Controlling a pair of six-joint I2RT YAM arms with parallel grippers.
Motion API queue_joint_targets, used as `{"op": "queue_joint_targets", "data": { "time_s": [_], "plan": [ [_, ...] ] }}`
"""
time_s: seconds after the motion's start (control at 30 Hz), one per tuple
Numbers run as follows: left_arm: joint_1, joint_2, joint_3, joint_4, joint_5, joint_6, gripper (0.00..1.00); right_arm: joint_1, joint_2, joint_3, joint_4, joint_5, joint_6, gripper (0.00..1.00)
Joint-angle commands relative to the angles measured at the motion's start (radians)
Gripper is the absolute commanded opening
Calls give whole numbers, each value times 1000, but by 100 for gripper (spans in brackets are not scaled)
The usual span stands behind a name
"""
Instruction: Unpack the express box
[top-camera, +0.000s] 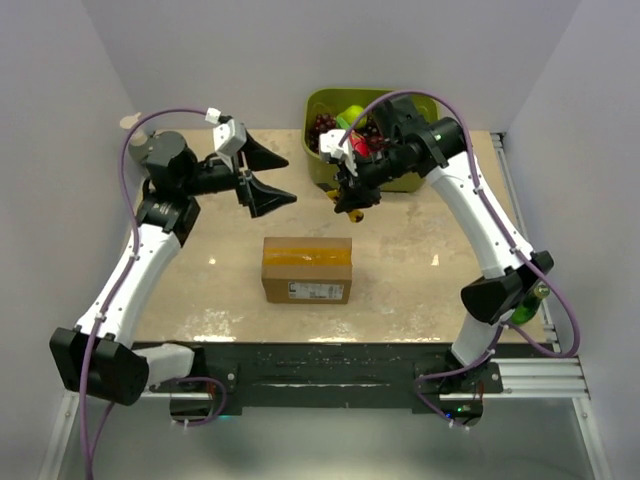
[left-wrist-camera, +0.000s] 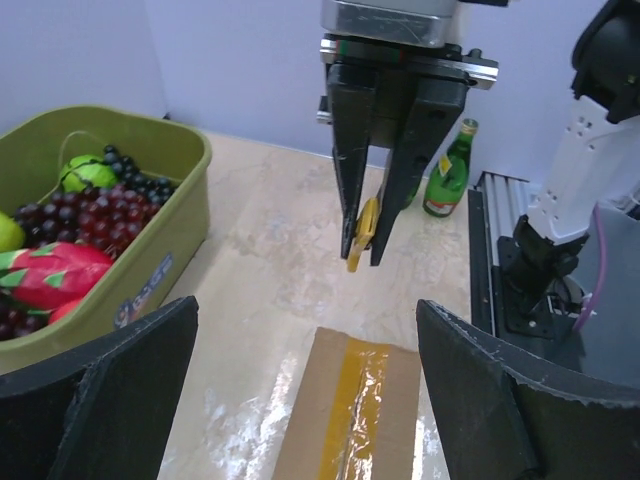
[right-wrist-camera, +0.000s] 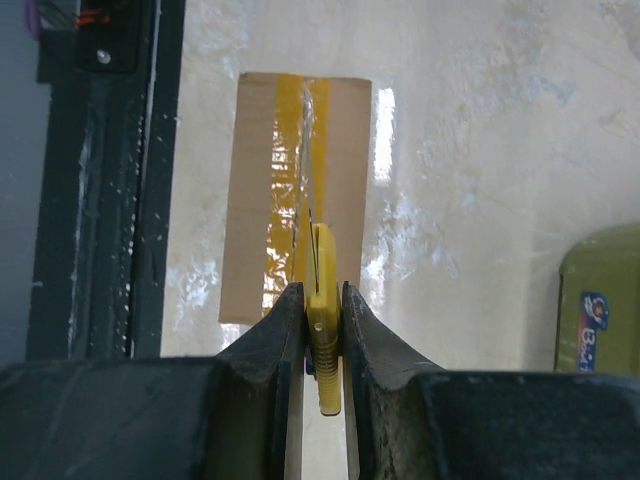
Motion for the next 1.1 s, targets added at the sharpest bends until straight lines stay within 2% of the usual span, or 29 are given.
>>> {"op": "queue_joint_targets", "data": {
  "time_s": [0.0,0.07,0.27,0.33,0.47,0.9,1.03,1.07],
  "plan": [
    [-31,31,81,-3,40,-29,96,-5,13,50,6,-128,51,0],
    [-55,49,109,-63,22,8,97,-5,13,44,9,-108,56,0],
    [-109,101,163,-80,32,26,99,-1,24,50,42,-92,88,0],
    [-140,123,185,-132,28,51,99,2,27,59,47,-94,94,0],
    [-166,155,199,-129,39,53,95,5,27,76,53,-97,100,0],
    [-209,249,242,-30,85,7,64,22,44,79,53,-71,97,0],
    [-213,262,233,-10,108,-3,50,25,41,86,50,-69,94,0],
    [-213,266,232,-7,129,-4,42,25,41,82,50,-69,92,0]
  ]
}}
